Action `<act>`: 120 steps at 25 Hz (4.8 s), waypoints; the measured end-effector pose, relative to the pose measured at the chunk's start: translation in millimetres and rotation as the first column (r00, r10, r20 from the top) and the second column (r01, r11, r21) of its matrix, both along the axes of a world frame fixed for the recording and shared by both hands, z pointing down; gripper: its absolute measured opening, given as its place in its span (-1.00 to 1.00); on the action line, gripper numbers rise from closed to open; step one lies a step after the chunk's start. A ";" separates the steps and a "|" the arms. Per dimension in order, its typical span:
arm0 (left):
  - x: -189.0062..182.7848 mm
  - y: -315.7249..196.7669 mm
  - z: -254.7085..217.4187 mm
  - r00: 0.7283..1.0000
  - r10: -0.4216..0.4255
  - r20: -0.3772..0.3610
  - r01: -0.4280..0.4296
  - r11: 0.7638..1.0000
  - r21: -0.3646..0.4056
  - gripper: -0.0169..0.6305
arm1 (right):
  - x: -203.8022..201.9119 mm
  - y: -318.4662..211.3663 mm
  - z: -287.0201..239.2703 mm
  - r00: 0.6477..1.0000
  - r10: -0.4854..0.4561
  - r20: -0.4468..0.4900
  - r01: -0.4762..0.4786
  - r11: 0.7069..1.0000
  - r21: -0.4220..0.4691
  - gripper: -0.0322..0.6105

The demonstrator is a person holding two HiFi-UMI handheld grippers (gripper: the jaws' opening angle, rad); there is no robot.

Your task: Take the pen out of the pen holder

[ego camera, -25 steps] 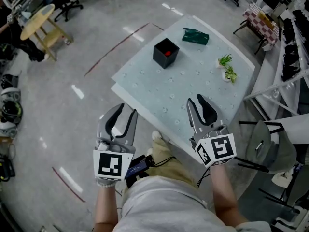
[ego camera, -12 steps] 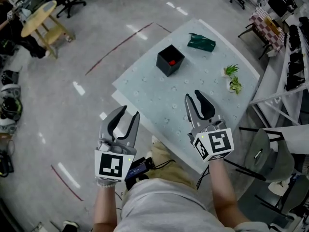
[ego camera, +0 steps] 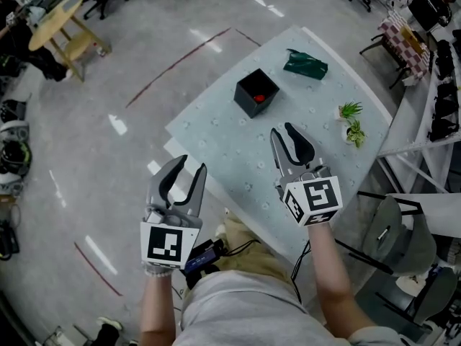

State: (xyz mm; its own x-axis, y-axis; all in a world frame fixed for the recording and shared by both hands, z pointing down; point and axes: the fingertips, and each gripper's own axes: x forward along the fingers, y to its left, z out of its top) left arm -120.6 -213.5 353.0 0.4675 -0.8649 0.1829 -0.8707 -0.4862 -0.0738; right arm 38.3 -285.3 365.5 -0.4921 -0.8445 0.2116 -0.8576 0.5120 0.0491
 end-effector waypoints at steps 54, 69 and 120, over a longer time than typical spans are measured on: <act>-6.4 -35.2 24.1 0.997 -0.063 0.037 0.065 0.996 -0.053 -0.54 | -12.5 -106.3 40.1 1.000 -0.005 0.014 0.005 1.000 0.003 -0.70; 3.4 -15.1 -9.2 0.999 -0.014 0.031 0.012 0.999 0.042 -0.66 | -3.4 -63.7 -40.1 0.998 0.024 0.063 -0.033 0.990 0.140 -0.70; 7.1 51.5 -32.5 0.999 0.028 0.026 -0.031 0.995 0.095 -0.95 | 20.4 108.5 -30.5 0.996 0.055 0.071 -0.057 0.998 0.025 -0.70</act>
State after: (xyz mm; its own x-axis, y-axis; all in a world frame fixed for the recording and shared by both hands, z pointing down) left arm -113.6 -162.0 320.5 0.4895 -0.8648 0.1120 -0.8533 -0.5015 -0.1428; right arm 58.7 -176.8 335.0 -0.4563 -0.8762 0.1549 -0.8868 0.4621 0.0014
